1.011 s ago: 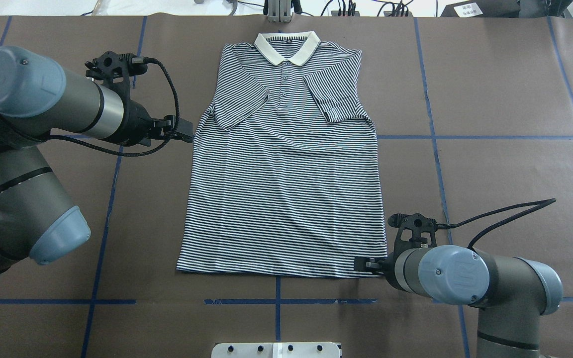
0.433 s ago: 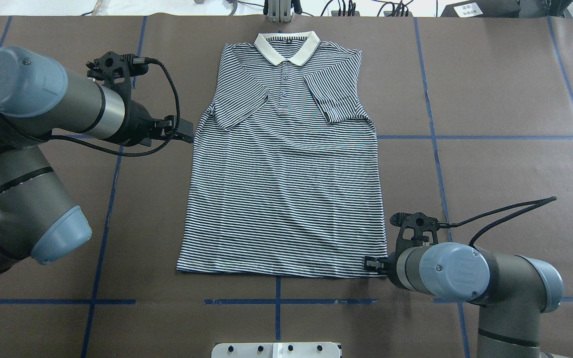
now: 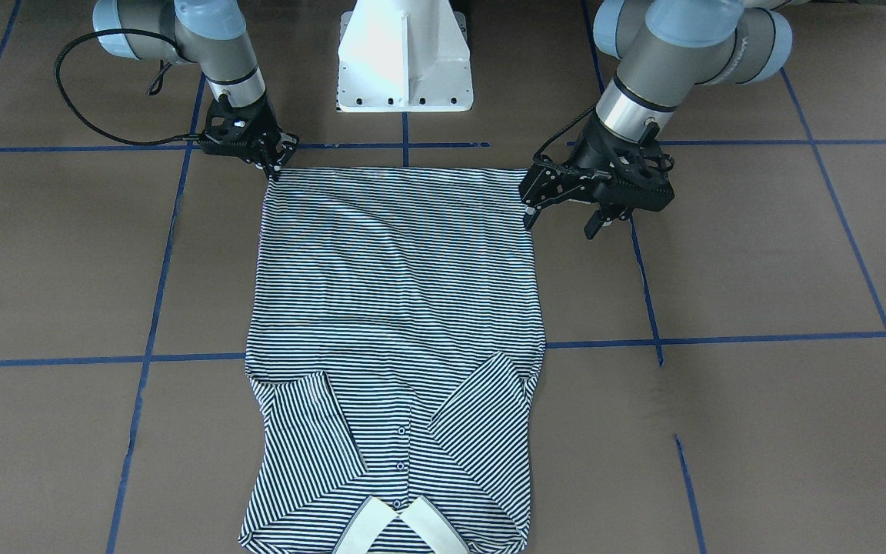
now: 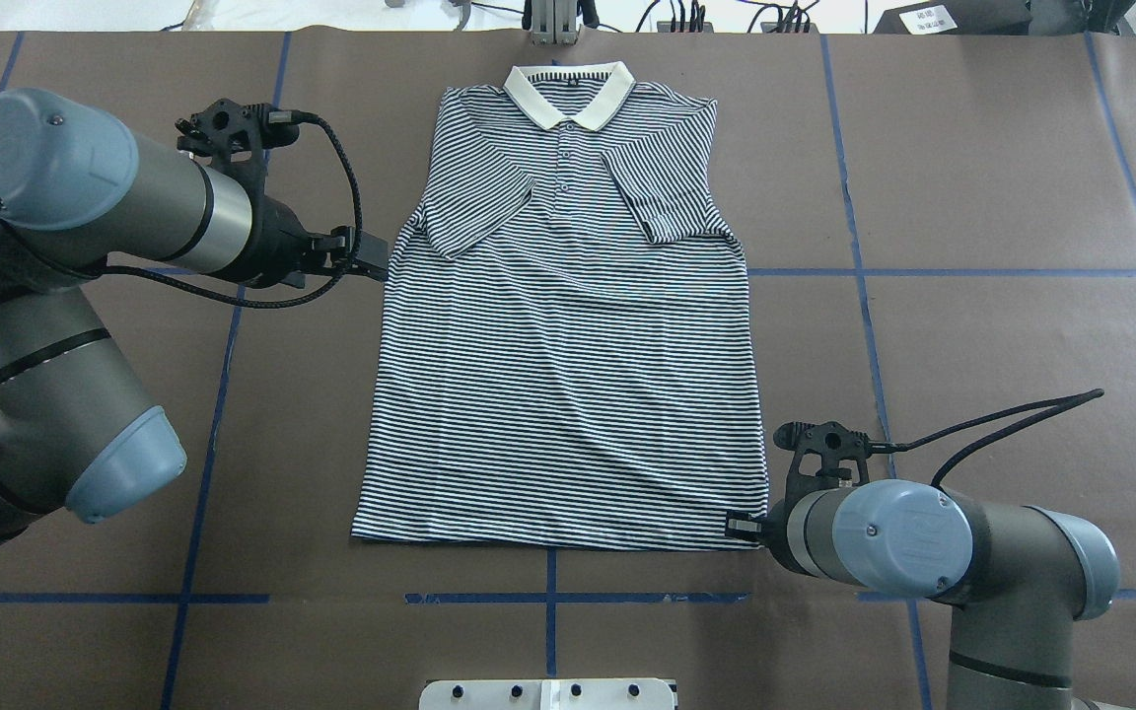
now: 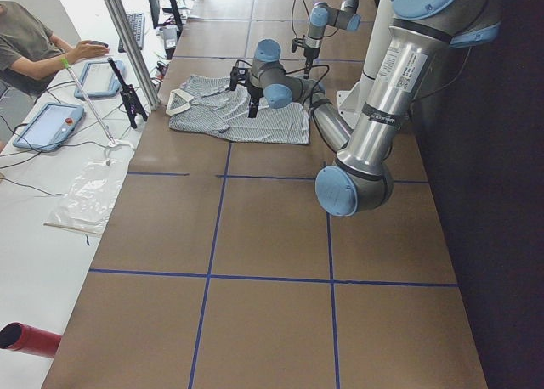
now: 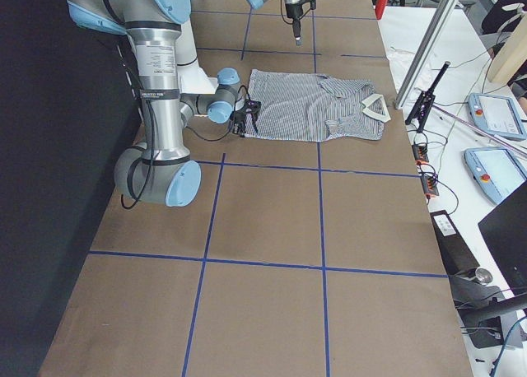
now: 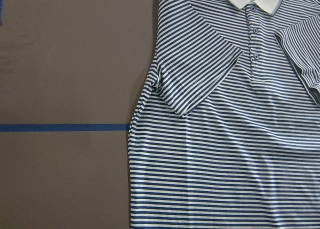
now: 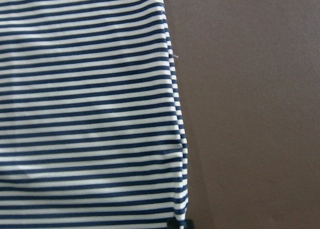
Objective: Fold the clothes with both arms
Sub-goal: 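Move both grippers to the hem corners nearest the robot, then close both grippers on the hem corners nearest the robot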
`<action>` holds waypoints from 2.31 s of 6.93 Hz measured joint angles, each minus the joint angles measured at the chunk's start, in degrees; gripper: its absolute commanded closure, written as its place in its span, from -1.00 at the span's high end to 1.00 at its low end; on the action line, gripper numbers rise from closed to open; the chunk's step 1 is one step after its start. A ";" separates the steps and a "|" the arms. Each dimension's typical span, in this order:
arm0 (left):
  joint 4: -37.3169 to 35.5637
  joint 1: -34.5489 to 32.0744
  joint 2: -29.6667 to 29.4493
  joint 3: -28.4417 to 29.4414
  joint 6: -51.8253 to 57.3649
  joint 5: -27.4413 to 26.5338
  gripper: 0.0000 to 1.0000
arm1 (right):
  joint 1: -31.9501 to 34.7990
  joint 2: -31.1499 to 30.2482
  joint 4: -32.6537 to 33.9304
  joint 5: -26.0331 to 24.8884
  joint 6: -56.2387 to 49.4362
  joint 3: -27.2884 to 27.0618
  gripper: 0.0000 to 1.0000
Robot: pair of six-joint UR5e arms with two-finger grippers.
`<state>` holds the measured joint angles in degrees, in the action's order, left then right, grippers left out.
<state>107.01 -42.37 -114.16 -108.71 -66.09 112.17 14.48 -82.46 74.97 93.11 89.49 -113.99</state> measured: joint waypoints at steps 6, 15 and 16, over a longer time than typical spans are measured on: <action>-2.11 9.96 8.00 -5.83 -18.61 -3.12 0.88 | 4.20 0.33 -0.28 3.75 -2.20 -3.10 -1.00; -4.23 25.21 9.18 -2.16 -34.36 -17.05 0.67 | 5.00 0.70 -0.70 4.03 -2.48 -4.30 -1.00; -4.53 25.25 9.16 -2.10 -34.39 -17.06 0.66 | 5.05 0.72 -0.70 4.06 -2.48 -4.36 -1.00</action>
<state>102.48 -17.11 -105.00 -110.81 -100.48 95.11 19.53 -81.74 74.27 97.18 87.01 -118.35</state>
